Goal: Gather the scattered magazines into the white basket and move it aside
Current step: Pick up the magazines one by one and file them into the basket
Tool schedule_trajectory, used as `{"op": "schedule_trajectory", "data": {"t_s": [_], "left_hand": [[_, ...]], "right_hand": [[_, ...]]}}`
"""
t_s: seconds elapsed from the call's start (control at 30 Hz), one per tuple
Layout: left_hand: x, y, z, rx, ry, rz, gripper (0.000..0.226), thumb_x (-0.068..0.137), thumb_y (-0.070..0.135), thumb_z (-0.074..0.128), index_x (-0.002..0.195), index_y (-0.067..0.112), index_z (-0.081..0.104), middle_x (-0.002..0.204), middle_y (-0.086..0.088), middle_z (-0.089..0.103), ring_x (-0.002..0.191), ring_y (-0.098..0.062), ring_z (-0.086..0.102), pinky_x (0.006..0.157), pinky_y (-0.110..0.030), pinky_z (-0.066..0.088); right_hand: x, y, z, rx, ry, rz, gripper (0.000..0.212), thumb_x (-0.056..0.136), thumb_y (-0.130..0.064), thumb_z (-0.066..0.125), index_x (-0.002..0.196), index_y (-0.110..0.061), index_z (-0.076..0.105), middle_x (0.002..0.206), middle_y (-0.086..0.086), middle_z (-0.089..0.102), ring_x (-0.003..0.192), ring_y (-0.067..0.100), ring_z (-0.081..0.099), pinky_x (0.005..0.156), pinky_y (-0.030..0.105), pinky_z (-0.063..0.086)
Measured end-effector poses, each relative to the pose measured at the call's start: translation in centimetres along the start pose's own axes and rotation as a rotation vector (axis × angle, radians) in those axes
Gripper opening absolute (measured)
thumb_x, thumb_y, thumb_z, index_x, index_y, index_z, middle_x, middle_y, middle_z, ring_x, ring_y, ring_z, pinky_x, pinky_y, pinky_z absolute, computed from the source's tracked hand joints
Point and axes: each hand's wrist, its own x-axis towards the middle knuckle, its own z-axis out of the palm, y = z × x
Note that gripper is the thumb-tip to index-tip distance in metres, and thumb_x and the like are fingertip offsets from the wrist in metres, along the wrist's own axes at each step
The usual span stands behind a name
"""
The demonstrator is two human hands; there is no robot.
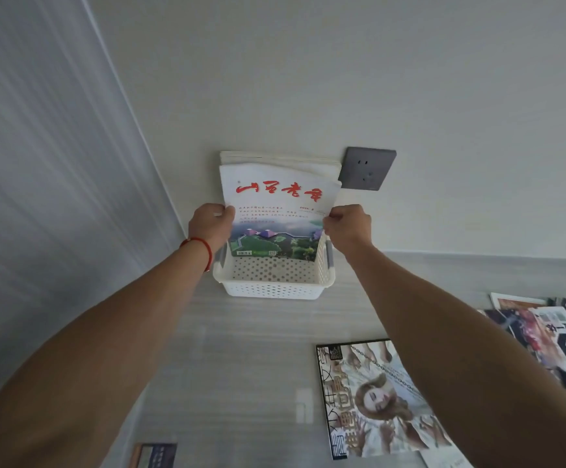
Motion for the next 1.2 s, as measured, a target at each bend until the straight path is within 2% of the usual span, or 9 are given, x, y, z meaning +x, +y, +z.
{"op": "schedule_trajectory", "data": {"t_s": [0.23,0.3,0.4,0.57,0.7,0.8,0.9,1.07,1.2], "left_hand": [[-1.9,0.8,0.8,0.099,-0.064,-0.029,0.026,0.091,0.001,0.053,0.115,0.012,0.057,0.134,-0.016,0.063,0.113,-0.03,0.062,0.077,-0.032,0.052],[-4.0,0.3,0.9,0.203,0.006,0.01,0.046,0.094,0.005,0.058,0.139,0.012,0.049,0.143,-0.014,0.056,0.125,-0.032,0.057,0.092,-0.035,0.051],[-8.5,-0.9,2.2,0.378,0.003,0.287,0.039,0.089,-0.003,0.061,0.126,0.008,0.06,0.127,-0.013,0.064,0.115,-0.031,0.063,0.089,-0.035,0.053],[-17.9,-4.6,7.7,0.594,-0.411,0.437,0.035,0.089,0.002,0.061,0.122,0.013,0.064,0.124,-0.007,0.065,0.117,-0.022,0.061,0.103,-0.035,0.048],[-23.8,-8.4,13.5,0.761,-0.687,0.439,0.061,0.096,0.021,0.064,0.151,0.026,0.039,0.16,-0.005,0.037,0.15,-0.024,0.032,0.123,-0.041,0.031],[-25.5,-9.8,16.9,0.987,-0.729,0.484,0.071,0.098,0.033,0.061,0.158,0.03,0.023,0.17,-0.008,0.006,0.158,-0.029,0.007,0.125,-0.051,0.022],[-27.7,-10.5,19.0,1.144,-0.662,0.533,0.068,0.099,0.042,0.055,0.157,0.029,0.023,0.17,-0.011,-0.004,0.157,-0.034,-0.001,0.123,-0.058,0.02],[-31.3,-11.1,21.1,1.045,-0.488,0.685,0.053,0.092,0.033,0.058,0.142,0.026,0.044,0.145,-0.011,0.043,0.134,-0.034,0.045,0.109,-0.046,0.044],[-32.2,-9.9,23.6,1.055,-0.527,0.667,0.053,0.096,0.039,0.048,0.147,0.028,0.041,0.148,-0.012,0.041,0.139,-0.035,0.039,0.115,-0.049,0.035]], "right_hand": [[-1.3,0.5,-0.4,0.133,-0.129,-0.005,0.048,0.09,-0.005,0.054,0.138,-0.011,0.057,0.139,0.004,0.063,0.125,0.028,0.06,0.102,0.037,0.052],[-2.7,1.8,-1.5,0.081,-0.15,-0.07,0.046,0.094,-0.007,0.055,0.139,-0.015,0.056,0.136,0.003,0.064,0.122,0.023,0.062,0.097,0.029,0.05],[-5.6,6.5,-4.0,-0.075,-0.168,-0.28,0.037,0.093,0.001,0.051,0.121,-0.015,0.069,0.118,0.0,0.074,0.109,0.011,0.068,0.099,0.027,0.053],[-9.1,16.2,-8.8,-0.466,-0.365,-0.292,0.037,0.098,-0.01,0.055,0.131,-0.023,0.065,0.14,-0.005,0.062,0.129,0.015,0.057,0.116,0.034,0.039],[-11.7,23.5,-11.0,-0.775,-0.652,-0.267,0.071,0.092,-0.036,0.067,0.154,-0.024,0.034,0.165,0.0,0.027,0.152,0.022,0.025,0.122,0.054,0.025],[-13.4,26.4,-11.1,-0.857,-0.583,-0.344,0.097,0.084,-0.048,0.072,0.16,-0.024,0.017,0.169,0.001,0.012,0.156,0.023,0.011,0.125,0.057,0.01],[-14.4,27.5,-11.0,-0.897,-0.411,-0.38,0.097,0.08,-0.061,0.072,0.156,-0.027,0.023,0.165,0.001,0.026,0.152,0.023,0.023,0.124,0.053,0.013],[-15.0,28.7,-12.0,-0.984,-0.229,-0.141,0.085,0.08,-0.078,0.052,0.142,-0.021,0.04,0.142,0.01,0.049,0.131,0.032,0.046,0.111,0.053,0.032],[-14.8,29.2,-13.5,-0.85,-0.266,-0.043,0.075,0.09,-0.074,0.038,0.134,-0.014,0.047,0.132,0.014,0.051,0.121,0.031,0.051,0.102,0.048,0.041]]}}
